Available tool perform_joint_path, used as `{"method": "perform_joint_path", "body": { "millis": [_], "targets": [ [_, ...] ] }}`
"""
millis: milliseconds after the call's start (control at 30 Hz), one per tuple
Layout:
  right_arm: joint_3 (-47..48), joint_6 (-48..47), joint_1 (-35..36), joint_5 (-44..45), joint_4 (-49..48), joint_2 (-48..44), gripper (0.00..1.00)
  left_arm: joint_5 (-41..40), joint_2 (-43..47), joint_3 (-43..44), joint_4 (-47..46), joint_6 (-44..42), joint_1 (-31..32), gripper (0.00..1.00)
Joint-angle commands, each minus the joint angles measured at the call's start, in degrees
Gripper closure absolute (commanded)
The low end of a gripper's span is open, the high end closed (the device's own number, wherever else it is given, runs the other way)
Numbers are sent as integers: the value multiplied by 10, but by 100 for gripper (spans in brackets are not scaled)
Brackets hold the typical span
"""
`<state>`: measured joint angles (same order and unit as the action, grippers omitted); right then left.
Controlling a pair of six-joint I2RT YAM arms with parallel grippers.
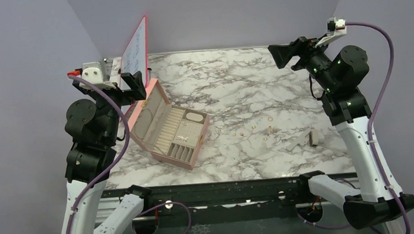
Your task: Organize the mixed jewelry
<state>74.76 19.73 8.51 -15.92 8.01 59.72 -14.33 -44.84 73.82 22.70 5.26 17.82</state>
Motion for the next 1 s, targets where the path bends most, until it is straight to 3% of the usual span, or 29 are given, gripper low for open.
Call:
{"method": "perform_joint_path", "body": {
  "millis": [0,133,300,367,467,533,700,800,967],
  "targets": [
    [-19,26,-4,-50,-10,-21,1,62,14,-7,-21,-8,-4,1],
    [-43,34,-5,-136,-33,-35,0,97,3,-11,-2,-2,-5,1],
    [-79,60,-5,-76,-7,-38,0,93,2,-20,-6,16,-6,1],
    [-99,53,-5,-72,8,-32,0,128,12,-31,-32,15,-5,1],
    [-119,17,-5,-207,12,-2,0,255,3,-32,-41,-18,-5,1],
    [-131,43,-6,-249,7,27,1,275,-17,-29,-37,-17,-5,1],
    [-151,65,2,-220,51,103,15,365,-79,-3,-32,13,-5,1],
    [-170,65,22,-150,85,134,21,403,-122,5,-45,53,5,1],
    [-228,108,28,-83,100,171,31,337,-196,-9,-60,98,96,19]
  ]
}}
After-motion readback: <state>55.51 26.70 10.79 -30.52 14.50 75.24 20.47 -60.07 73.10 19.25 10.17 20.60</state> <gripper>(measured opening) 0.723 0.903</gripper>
